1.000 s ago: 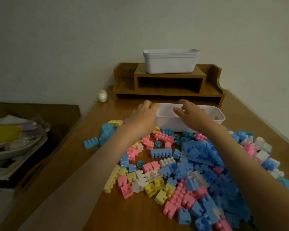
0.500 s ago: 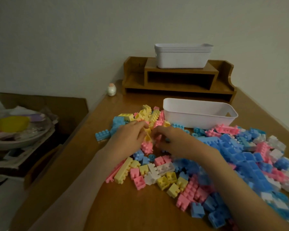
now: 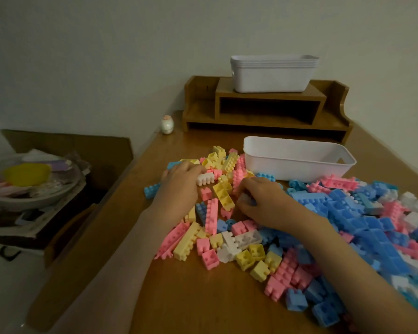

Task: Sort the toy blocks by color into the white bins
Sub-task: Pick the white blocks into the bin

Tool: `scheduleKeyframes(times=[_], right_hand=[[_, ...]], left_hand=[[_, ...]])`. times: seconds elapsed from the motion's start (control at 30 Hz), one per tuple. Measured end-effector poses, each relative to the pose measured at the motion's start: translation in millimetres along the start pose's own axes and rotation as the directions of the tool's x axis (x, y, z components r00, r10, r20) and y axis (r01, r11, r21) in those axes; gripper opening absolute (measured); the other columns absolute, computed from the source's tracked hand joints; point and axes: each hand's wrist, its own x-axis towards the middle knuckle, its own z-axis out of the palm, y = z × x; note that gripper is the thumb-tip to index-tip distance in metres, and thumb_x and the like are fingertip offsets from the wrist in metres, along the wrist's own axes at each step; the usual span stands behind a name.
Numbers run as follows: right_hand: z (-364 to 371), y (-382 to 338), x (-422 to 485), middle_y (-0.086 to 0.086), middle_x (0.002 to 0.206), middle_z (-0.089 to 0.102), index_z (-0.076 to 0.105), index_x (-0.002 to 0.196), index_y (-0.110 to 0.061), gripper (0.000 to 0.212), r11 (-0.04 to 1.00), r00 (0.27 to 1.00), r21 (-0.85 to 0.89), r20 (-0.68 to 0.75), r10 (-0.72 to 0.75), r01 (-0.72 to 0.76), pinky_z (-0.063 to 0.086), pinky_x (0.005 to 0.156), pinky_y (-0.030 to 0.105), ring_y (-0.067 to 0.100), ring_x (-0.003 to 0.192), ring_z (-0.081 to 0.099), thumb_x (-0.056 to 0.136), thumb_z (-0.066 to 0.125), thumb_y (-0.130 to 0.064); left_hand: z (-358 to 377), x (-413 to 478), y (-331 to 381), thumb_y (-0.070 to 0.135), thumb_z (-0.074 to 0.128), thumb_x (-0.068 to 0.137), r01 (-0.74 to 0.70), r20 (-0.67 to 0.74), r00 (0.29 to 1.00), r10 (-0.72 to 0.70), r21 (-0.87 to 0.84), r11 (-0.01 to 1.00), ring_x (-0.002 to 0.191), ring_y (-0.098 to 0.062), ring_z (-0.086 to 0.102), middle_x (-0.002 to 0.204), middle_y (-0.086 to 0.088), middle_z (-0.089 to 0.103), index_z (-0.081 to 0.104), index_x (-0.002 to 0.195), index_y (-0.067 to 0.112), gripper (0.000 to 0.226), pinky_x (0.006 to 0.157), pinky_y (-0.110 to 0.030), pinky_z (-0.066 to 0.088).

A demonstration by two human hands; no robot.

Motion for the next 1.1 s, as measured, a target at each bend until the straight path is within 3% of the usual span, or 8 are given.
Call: scheduleKeyframes(times=[0.13,0.27,0.4,0.53,0.77,0.83,0.93,1.1], right_hand=[[-5.8,-4.4,-4.7,-0.006,0.076,0.049,0.037,0.095,-0.018,0.015,0.982,0.998,0.188,-0.059,0.012,-0.001,0.038,0.057,0.022,0.010,0.067,0.047,0.089,0.048,-0.010],[-15.2,-7.9,-6.9,0.000,0.088,0.054,0.044,0.097,-0.018,0.025,0.948,0.999,0.318,-0.035,-0.018,0.028,0.045,0.067,0.029,0.017,0.081,0.053,0.082,0.047,0.002],[-28.7,-11.0,-16.5,-0.001,0.092,0.059,0.052,0.095,-0.025,0.016,0.944,0.958,0.330,0.261,-0.116,0.025,0.045,0.069,0.020,0.009,0.082,0.056,0.085,0.060,-0.014],[-24.0,-12.5,-20.9,-0.007,0.102,0.052,0.046,0.106,-0.029,0.034,0.988,0.861,0.155,0.503,-0.082,0.004,0.048,0.080,0.030,0.013,0.093,0.053,0.081,0.067,-0.040],[-16.6,-6.9,-13.6,-0.010,0.111,0.050,0.048,0.114,-0.030,0.034,0.998,0.936,0.049,0.348,-0.051,0.036,0.044,0.085,0.025,0.011,0.100,0.048,0.084,0.063,-0.038],[-15.8,-5.7,-11.8,-0.009,0.112,0.046,0.046,0.116,-0.026,0.035,0.999,0.965,0.046,0.262,-0.030,0.018,0.040,0.081,0.020,0.011,0.102,0.046,0.085,0.063,-0.033],[-15.9,-4.5,-10.8,-0.008,0.108,0.040,0.043,0.106,-0.025,0.033,0.999,0.984,0.004,0.173,-0.044,0.044,0.038,0.079,0.019,0.010,0.099,0.042,0.084,0.065,-0.035],[-17.2,-8.8,-14.5,-0.005,0.116,0.042,0.046,0.112,-0.027,0.036,0.985,0.976,-0.168,0.217,-0.007,0.044,0.036,0.092,0.027,0.012,0.106,0.039,0.083,0.064,-0.040]], left_hand=[[3.0,-0.9,-6.1,0.027,0.034,0.100,-0.025,-0.001,1.000,0.025,0.093,0.995,0.133,-0.011,0.029,0.141,0.008,0.040,0.048,0.133,0.034,0.036,0.110,-0.040,0.011],[8.0,-0.5,-4.7,0.034,0.035,0.099,-0.074,0.094,0.994,0.061,0.146,0.986,0.131,-0.007,0.033,0.139,0.016,0.045,0.048,0.131,0.037,0.034,0.109,-0.045,0.004],[7.6,-0.8,-1.6,0.033,0.041,0.098,-0.061,0.024,0.998,0.058,0.112,0.992,0.120,-0.008,0.043,0.123,0.016,0.055,0.052,0.122,0.034,0.027,0.106,-0.041,0.008],[5.7,0.6,1.4,0.023,0.048,0.096,0.003,0.004,1.000,-0.003,0.058,0.998,0.112,-0.008,0.048,0.111,0.013,0.058,0.052,0.116,0.031,0.021,0.105,-0.037,0.014],[-2.3,1.0,3.3,0.019,0.046,0.097,0.072,-0.018,0.997,-0.076,-0.160,0.984,0.106,-0.009,0.052,0.107,0.010,0.060,0.052,0.124,0.027,0.028,0.101,-0.032,0.023],[-5.2,-0.4,5.0,0.016,0.043,0.099,0.059,-0.050,0.996,-0.076,-0.282,0.958,0.100,-0.010,0.052,0.109,0.005,0.053,0.052,0.128,0.021,0.031,0.089,-0.024,0.034],[-8.1,-0.3,4.0,0.014,0.040,0.100,0.057,-0.096,0.991,-0.094,-0.335,0.940,0.084,-0.002,0.044,0.104,0.005,0.041,0.053,0.128,0.019,0.031,0.077,-0.018,0.032],[-13.7,-1.6,4.5,0.013,0.041,0.099,0.036,-0.113,0.990,-0.086,-0.390,0.920,0.107,-0.006,0.044,0.117,0.006,0.041,0.053,0.130,0.024,0.034,0.086,-0.017,0.032]])
